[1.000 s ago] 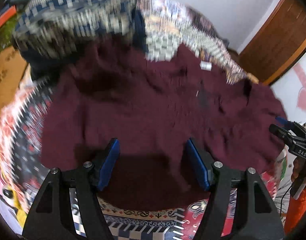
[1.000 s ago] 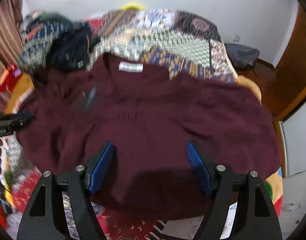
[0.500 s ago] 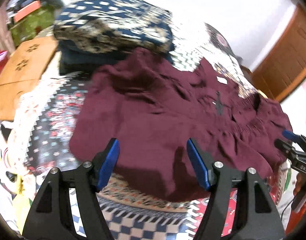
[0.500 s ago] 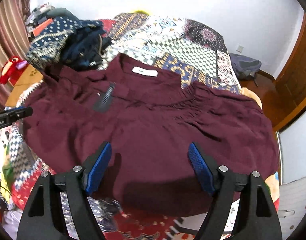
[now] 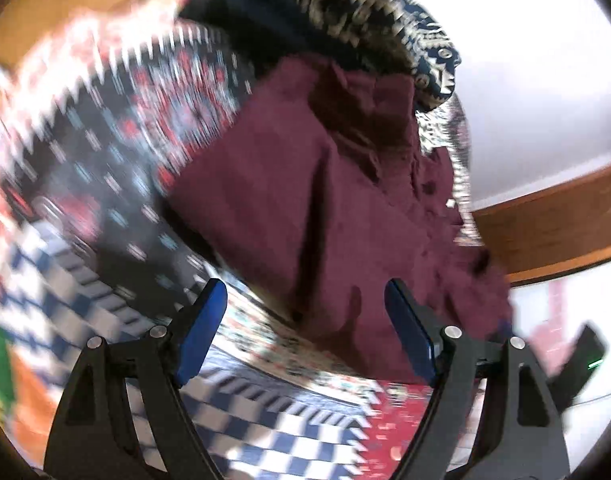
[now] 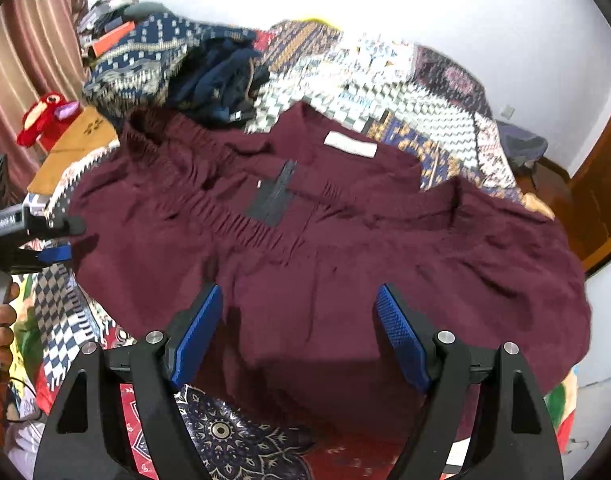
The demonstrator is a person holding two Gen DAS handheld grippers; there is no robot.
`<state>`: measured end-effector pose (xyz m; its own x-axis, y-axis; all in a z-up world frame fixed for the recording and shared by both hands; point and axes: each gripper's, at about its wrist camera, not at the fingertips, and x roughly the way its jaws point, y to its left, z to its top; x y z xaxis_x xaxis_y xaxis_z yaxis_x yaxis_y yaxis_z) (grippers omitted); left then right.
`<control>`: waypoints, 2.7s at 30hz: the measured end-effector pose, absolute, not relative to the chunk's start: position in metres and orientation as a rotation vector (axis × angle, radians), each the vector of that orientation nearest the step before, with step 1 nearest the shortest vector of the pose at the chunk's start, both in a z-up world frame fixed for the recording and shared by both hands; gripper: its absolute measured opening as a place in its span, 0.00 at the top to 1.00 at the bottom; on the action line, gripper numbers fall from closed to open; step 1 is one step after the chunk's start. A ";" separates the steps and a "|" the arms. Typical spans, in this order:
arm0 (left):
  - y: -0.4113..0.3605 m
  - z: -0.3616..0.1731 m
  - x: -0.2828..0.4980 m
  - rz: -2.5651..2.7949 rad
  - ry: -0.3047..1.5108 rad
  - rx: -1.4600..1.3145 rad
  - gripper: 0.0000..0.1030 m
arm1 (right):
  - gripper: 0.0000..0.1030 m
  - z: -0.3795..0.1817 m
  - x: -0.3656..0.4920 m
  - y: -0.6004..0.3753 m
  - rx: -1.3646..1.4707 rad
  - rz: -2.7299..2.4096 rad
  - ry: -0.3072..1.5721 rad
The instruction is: Fold large clothes
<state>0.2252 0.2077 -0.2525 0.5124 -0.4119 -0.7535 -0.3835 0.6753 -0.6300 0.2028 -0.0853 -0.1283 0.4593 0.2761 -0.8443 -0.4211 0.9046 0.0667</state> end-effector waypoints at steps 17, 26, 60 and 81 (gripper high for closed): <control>0.220 -0.285 0.270 0.087 0.950 -1.100 0.22 | 0.26 -0.143 0.199 -0.085 -0.155 0.434 1.038; 0.201 -0.240 0.265 0.134 0.880 -0.907 0.70 | 0.26 -0.131 0.193 -0.089 -0.113 0.423 1.044; 0.130 -0.055 0.214 0.099 0.513 -0.482 0.77 | 0.25 -0.126 0.208 -0.087 0.211 0.618 1.100; -0.142 -0.164 0.280 -0.327 0.912 0.089 0.55 | 0.25 -0.095 0.200 -0.285 0.277 0.137 0.926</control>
<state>0.2801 -0.1416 -0.1636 0.5662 -0.2401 -0.7885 0.3151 0.9470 -0.0621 0.1995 -0.2855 -0.0951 0.5959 0.2345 -0.7681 0.0026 0.9559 0.2938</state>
